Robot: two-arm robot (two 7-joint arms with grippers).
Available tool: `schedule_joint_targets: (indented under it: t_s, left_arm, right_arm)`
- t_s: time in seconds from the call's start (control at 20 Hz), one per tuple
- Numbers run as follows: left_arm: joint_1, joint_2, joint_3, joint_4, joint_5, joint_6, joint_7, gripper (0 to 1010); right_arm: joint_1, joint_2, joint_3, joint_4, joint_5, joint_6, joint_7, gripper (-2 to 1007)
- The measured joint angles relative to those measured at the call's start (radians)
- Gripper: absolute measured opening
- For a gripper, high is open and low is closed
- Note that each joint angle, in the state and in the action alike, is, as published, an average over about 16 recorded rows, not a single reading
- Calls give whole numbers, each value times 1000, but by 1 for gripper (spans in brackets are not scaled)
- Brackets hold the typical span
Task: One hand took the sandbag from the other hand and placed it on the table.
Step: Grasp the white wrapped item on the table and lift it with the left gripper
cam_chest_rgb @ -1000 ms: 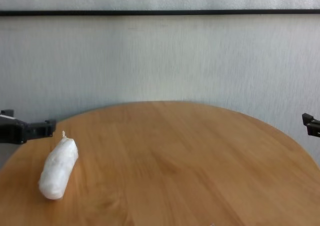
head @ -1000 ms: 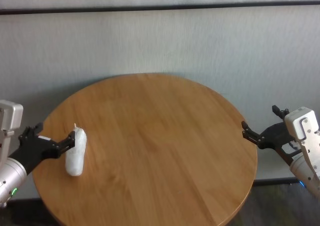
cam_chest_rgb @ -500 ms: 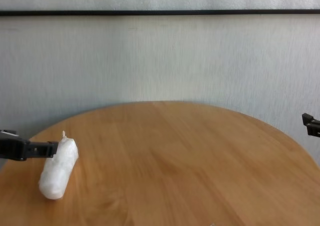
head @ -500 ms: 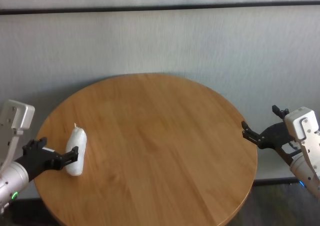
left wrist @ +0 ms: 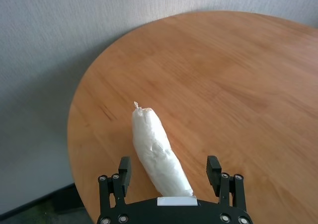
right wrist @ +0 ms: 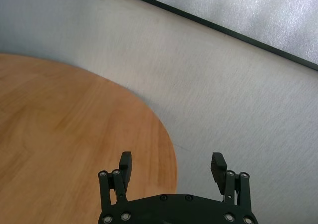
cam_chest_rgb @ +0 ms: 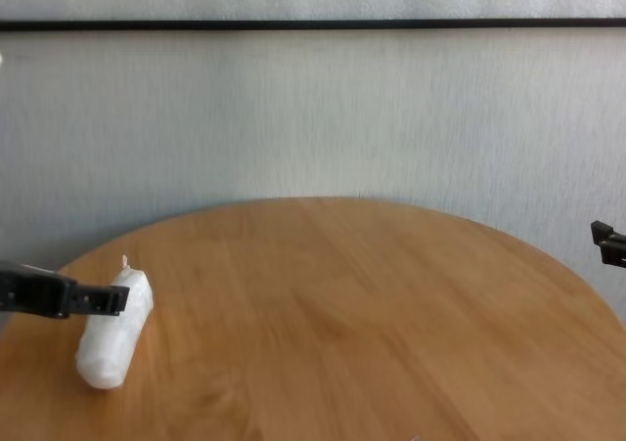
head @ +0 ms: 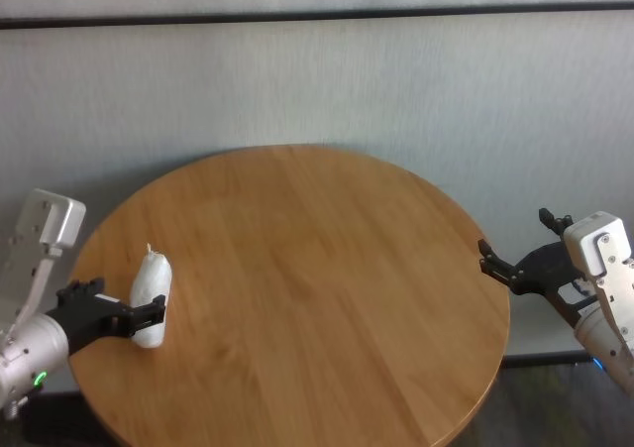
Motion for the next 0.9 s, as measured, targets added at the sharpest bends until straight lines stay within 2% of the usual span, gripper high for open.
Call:
schedule_joint_targets:
  t_s: [0.35, 0.9]
  left_arm:
    - [-27, -31, 14, 32, 19, 38, -1, 1000]
    - [-50, -72, 23, 78, 47, 79, -2, 1000]
  right_arm:
    - [0, 0, 0, 0, 0, 0, 0, 1003]
    - [0, 0, 0, 0, 0, 0, 0, 1003]
